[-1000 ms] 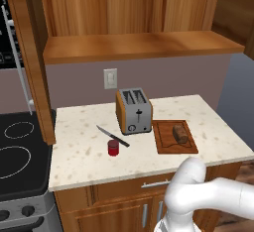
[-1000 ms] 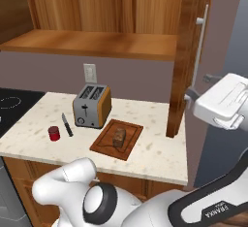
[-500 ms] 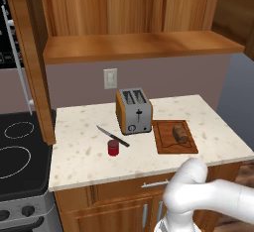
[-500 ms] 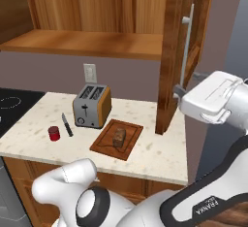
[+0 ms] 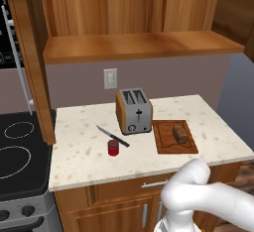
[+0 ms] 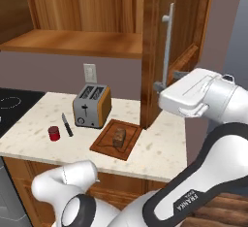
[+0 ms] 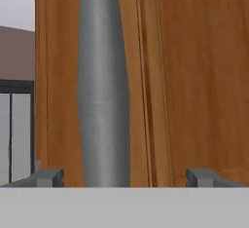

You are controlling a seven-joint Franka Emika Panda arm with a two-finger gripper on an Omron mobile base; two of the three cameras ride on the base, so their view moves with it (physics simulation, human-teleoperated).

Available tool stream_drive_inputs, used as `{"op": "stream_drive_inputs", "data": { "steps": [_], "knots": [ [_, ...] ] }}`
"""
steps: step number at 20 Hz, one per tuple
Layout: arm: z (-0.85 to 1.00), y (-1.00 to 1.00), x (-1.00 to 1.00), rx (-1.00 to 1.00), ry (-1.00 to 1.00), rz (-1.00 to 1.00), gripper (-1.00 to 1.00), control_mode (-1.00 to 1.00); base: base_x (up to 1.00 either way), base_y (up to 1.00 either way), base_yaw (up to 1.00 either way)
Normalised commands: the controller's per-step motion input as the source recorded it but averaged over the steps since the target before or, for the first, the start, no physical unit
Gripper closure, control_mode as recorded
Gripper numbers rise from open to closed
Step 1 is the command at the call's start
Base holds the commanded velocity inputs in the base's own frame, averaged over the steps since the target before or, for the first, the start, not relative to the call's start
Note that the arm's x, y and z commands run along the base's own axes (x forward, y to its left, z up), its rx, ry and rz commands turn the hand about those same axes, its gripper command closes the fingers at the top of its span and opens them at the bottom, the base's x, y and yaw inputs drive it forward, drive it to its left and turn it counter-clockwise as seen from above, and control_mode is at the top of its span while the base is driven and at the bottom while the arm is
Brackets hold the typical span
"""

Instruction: Pick the bread, place it on the cutting board, pick the jam, place it on the counter, and close the cabinet.

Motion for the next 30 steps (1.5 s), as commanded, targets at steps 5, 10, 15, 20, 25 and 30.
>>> {"op": "stream_drive_inputs", "data": {
  "steps": [5, 10, 15, 20, 25, 30],
  "knots": [
    [0.0, 0.47, 0.0, 0.02, 0.0, -0.02, -1.0, -1.0, 0.0, 0.0, 0.0],
    [0.0, 0.47, 0.0, 0.03, 0.0, -0.04, -1.0, -1.0, 0.0, 0.0, 0.0],
    [0.0, 0.49, 0.0, 0.02, 0.0, -0.05, -1.0, -1.0, 0.0, 0.0, 0.0],
    [0.0, 0.52, 0.08, 0.01, 0.0, -0.07, -1.0, -1.0, 0.0, 0.0, 0.0],
    [0.0, 0.54, 0.19, 0.0, 0.0, -0.08, -1.0, -1.0, 0.0, 0.0, 0.0],
    [0.0, 0.5, 0.31, 0.0, 0.0, -0.08, -1.0, -1.0, 0.0, 0.0, 0.0]
  ]
}}
